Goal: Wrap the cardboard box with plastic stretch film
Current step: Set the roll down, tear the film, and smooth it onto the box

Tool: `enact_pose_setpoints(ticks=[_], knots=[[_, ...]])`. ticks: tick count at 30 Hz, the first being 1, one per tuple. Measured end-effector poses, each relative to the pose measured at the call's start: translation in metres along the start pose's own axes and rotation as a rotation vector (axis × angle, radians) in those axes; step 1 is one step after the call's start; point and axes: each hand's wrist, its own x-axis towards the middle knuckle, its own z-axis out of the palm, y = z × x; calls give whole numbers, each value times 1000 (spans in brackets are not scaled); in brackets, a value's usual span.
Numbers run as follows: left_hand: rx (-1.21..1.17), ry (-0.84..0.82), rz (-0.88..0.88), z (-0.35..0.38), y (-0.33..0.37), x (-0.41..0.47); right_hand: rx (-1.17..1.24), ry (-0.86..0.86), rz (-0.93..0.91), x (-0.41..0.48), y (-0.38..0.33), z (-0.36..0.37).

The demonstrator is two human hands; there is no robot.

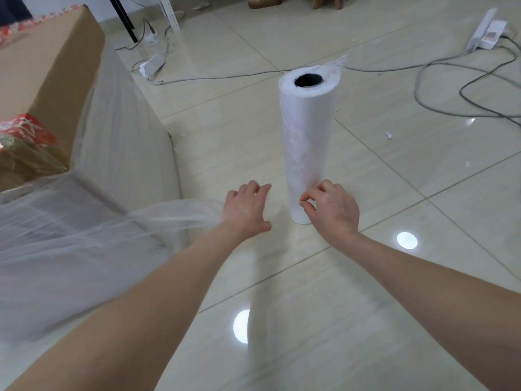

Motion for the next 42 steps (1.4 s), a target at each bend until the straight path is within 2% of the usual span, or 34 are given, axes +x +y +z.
enact_pose_setpoints(ticks=[2,4,7,10,14,17,19,21,24,27,29,31,32,34,37,39,40,42], knots=[[68,8,58,-1,15,8,-12,7,-10,0,-1,-1],[52,-49,17,1,25,15,-16,8,-22,-1,1,-2],[-39,-120,-91,4,27,17,-13,-1,-48,-2,5,-5],[-242,-152,-150,6,20,11,-3,24,-72,-4,9,-6],[-319,-198,-61,8,11,1,100,125,-192,-6,8,-6],[-318,-185,-39,8,8,-2,-77,-74,-250,-5,-3,4],[-313,-166,-42,7,6,-3,-186,-247,-209,-1,-11,15],[-326,-142,-39,7,2,-4,-218,-339,-160,5,-15,23],[-332,-105,-4,10,1,-5,-238,-319,-137,9,-17,27],[-432,-100,-64,11,-5,-3,-195,-226,-78,12,-19,30],[-656,-36,-146,8,-12,-1,-148,-187,-28,13,-19,31],[-984,172,-261,1,-15,2,-105,-160,-4,11,-16,32],[-1066,306,-301,-5,-15,3,-86,-147,8,11,-15,33],[-942,481,-234,-14,-14,3,-44,-124,41,9,-13,34],[-442,567,172,-22,-5,1,40,-78,100,4,-12,36],[-135,433,367,-12,9,-2,76,-60,131,0,-12,39],[-1,287,381,-5,16,-2,90,-50,151,-2,-12,41],[153,24,271,11,24,1,125,-27,195,-4,-12,43]])
